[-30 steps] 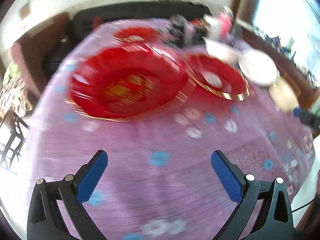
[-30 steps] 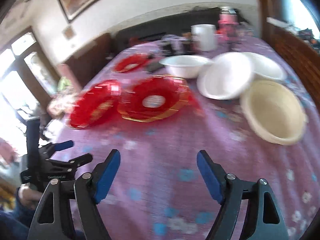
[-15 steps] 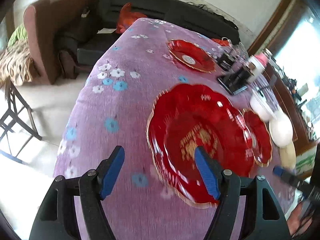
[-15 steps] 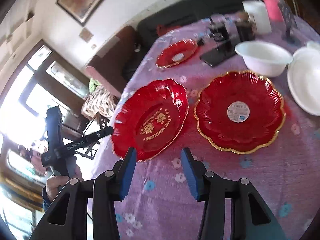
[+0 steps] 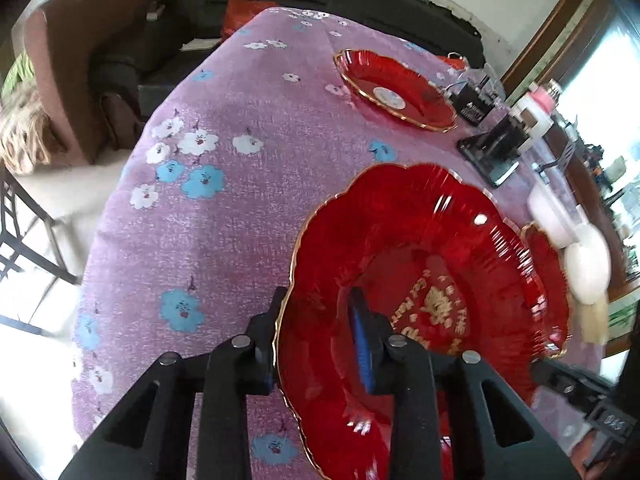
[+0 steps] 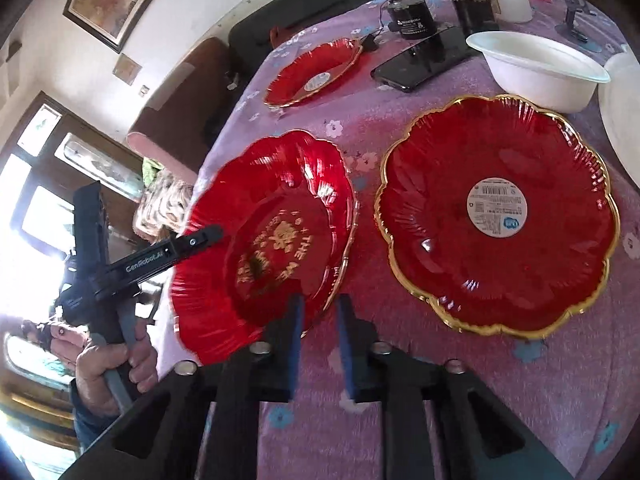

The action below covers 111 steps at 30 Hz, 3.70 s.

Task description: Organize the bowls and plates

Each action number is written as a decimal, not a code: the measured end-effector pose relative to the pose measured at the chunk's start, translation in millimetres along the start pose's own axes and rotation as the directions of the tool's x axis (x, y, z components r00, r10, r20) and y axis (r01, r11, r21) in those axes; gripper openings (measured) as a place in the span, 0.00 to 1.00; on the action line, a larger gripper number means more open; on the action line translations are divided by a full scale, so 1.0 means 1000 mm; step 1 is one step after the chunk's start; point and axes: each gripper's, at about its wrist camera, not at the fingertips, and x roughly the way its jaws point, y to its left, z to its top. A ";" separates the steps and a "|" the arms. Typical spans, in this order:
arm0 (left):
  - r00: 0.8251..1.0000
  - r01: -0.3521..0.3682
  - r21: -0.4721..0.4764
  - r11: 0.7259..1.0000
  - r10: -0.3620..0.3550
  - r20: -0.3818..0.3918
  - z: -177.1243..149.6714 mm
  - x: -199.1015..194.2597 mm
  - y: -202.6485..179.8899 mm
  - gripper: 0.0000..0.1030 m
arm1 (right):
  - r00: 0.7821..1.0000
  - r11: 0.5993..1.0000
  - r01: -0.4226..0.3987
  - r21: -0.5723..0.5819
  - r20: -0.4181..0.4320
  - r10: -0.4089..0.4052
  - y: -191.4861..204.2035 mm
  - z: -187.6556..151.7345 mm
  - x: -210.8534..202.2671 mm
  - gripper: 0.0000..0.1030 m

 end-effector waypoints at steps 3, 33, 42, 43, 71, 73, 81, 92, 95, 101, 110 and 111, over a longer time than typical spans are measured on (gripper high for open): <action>1.000 -0.003 0.013 1.000 0.003 0.005 -0.011 -0.006 -0.003 0.28 | 1.000 0.999 0.023 -0.032 0.011 -0.023 0.002 -0.002 0.000 0.15; 0.823 -0.453 0.222 0.864 0.309 0.476 -0.181 -0.131 -0.132 0.66 | 0.992 0.981 0.034 -0.191 0.128 -0.010 -0.041 -0.096 -0.128 0.23; 0.753 -0.548 0.241 0.801 0.347 0.559 -0.187 -0.136 -0.153 0.68 | 0.986 0.979 0.011 -0.203 0.167 0.023 -0.033 -0.101 -0.145 0.23; 0.746 -0.558 0.242 0.794 0.352 0.565 -0.187 -0.136 -0.155 0.68 | 0.985 0.980 0.011 -0.201 0.168 0.023 -0.034 -0.100 -0.145 0.23; 0.669 -0.650 0.256 0.715 0.380 0.638 -0.188 -0.138 -0.176 0.75 | 0.979 0.977 -0.006 -0.214 0.196 0.048 -0.029 -0.098 -0.160 0.33; 0.672 -0.650 0.262 0.714 0.378 0.637 -0.188 -0.138 -0.178 0.75 | 0.979 0.977 -0.002 -0.211 0.199 0.045 -0.031 -0.098 -0.160 0.33; 0.789 -0.501 0.282 0.818 0.298 0.537 -0.175 -0.138 -0.165 0.75 | 0.932 0.924 0.277 -0.264 0.306 -0.192 -0.024 -0.096 -0.158 0.33; 0.806 -0.480 0.292 0.827 0.285 0.519 -0.171 -0.133 -0.173 0.75 | 0.759 0.732 0.602 -0.320 0.515 -0.399 -0.005 -0.104 -0.160 0.42; 0.807 -0.479 0.298 0.826 0.281 0.519 -0.171 -0.131 -0.177 0.75 | 0.722 0.691 0.645 -0.327 0.558 -0.410 0.000 -0.108 -0.162 0.48; 0.811 -0.477 0.307 0.824 0.277 0.516 -0.170 -0.129 -0.181 0.75 | 0.691 0.660 0.678 -0.325 0.589 -0.419 0.003 -0.112 -0.164 0.54; 0.815 -0.471 0.316 0.824 0.270 0.512 -0.169 -0.123 -0.186 0.75 | 0.653 0.651 0.707 -0.276 0.609 -0.451 -0.005 -0.108 -0.170 0.57; 0.815 -0.471 0.316 0.824 0.269 0.513 -0.169 -0.123 -0.187 0.75 | 0.649 0.651 0.710 -0.270 0.610 -0.454 -0.007 -0.107 -0.170 0.57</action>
